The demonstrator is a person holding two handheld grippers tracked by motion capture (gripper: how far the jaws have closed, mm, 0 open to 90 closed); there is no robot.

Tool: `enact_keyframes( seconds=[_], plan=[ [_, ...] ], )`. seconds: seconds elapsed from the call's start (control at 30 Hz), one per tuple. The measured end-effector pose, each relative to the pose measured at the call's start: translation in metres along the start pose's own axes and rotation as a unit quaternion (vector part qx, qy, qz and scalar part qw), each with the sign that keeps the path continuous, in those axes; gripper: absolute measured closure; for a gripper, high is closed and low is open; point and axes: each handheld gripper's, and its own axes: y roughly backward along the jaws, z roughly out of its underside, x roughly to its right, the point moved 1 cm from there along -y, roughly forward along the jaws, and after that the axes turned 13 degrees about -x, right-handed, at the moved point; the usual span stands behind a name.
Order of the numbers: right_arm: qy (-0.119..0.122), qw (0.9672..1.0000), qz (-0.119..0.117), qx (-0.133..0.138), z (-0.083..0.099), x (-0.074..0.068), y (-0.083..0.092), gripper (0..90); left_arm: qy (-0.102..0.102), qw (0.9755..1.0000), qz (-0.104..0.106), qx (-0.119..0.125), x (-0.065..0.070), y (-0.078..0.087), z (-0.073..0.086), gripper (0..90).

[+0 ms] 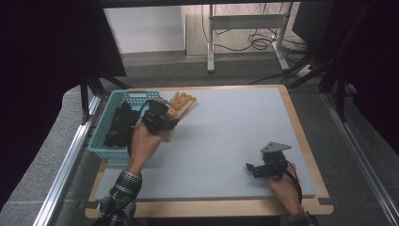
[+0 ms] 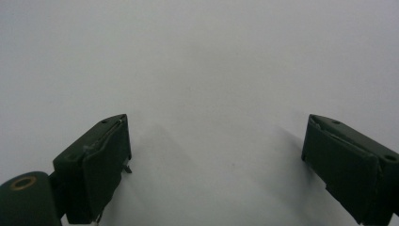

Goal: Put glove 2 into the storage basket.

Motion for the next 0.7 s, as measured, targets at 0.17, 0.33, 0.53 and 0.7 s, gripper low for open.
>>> enact_keyframes(
  seconds=[0.17,0.33,0.53,0.7],
  plan=[
    [0.0,1.0,0.0,0.0,0.0,0.0,0.0,8.0,0.041,0.999,-0.019,-0.001,-0.033,0.011,0.008,58.3],
    [0.0,1.0,0.0,0.0,0.0,0.0,0.0,8.0,0.104,0.993,-0.053,-0.016,-0.08,0.015,0.026,57.8],
    [0.0,1.0,0.0,0.0,0.0,0.0,0.0,8.0,0.141,0.9866,-0.062,-0.055,-0.106,-0.01,0.038,57.3],
    [0.0,1.0,0.0,0.0,0.0,0.0,0.0,8.0,0.149,0.9833,-0.06,-0.087,-0.115,-0.038,0.039,56.7]
  ],
)
